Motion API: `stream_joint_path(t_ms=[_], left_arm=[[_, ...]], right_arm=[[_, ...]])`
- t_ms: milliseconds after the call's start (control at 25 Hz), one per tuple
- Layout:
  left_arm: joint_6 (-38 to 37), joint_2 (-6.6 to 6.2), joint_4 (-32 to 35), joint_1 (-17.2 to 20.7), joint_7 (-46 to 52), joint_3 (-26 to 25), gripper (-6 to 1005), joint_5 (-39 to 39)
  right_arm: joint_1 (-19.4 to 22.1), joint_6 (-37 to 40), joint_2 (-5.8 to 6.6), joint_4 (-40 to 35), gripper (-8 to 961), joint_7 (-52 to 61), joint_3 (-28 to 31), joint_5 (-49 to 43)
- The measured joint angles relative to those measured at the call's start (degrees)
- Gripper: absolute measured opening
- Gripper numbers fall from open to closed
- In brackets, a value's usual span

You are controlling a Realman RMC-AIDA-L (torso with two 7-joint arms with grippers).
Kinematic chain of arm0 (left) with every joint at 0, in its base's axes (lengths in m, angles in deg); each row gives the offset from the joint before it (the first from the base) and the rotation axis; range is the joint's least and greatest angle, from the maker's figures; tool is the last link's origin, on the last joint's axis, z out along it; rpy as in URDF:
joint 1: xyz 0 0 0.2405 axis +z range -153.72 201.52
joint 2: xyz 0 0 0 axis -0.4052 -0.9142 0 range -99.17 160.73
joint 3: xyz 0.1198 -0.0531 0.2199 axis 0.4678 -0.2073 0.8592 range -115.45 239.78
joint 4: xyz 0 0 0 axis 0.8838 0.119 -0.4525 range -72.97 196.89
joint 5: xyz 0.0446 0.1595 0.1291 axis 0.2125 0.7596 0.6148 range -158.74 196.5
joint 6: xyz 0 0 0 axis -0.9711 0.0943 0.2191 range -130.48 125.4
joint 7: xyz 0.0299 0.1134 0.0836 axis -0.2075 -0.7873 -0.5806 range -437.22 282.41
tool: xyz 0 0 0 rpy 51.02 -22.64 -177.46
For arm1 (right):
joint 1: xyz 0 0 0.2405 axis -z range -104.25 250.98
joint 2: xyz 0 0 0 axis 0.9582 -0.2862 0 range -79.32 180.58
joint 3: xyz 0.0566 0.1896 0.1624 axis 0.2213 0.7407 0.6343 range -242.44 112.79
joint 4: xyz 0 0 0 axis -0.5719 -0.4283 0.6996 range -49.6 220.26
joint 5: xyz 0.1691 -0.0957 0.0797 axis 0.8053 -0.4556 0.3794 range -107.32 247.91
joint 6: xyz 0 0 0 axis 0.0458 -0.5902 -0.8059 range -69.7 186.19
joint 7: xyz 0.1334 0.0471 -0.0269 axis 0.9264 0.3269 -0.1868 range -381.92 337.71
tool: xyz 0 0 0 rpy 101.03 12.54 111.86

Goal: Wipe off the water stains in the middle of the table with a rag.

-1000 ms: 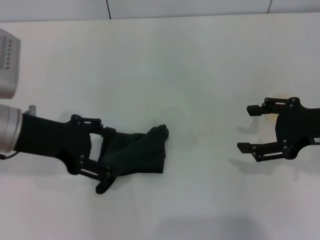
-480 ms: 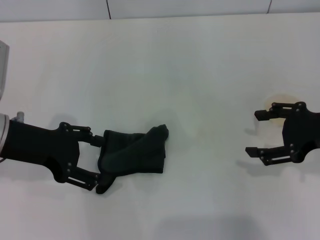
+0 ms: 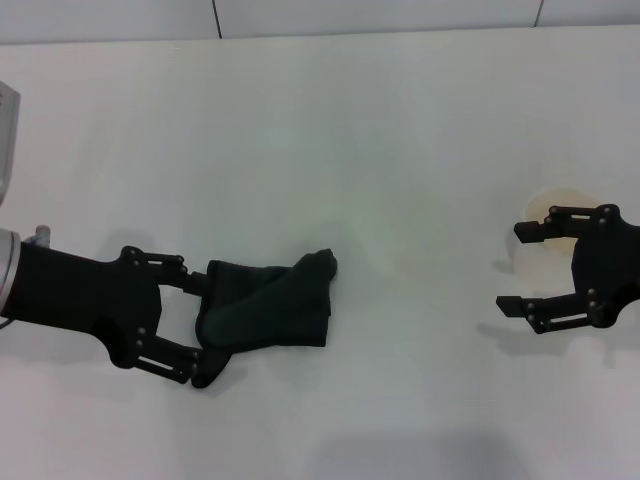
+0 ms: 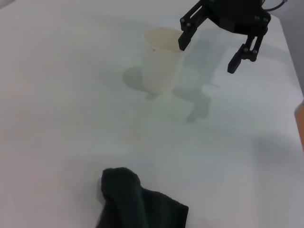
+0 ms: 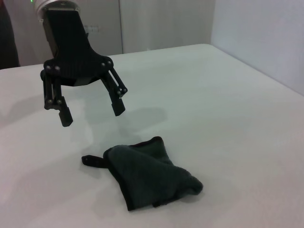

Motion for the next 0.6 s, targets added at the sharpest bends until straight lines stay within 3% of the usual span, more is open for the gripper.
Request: stream_joint_path(t_ms=[600], left_arm=[[-0.5,0.02,0.6,0.2,0.1,0.0,889,0.0]], right_arm=[[0.2,0.5,0.0,-0.1,857,0.8,0.0,0.1]])
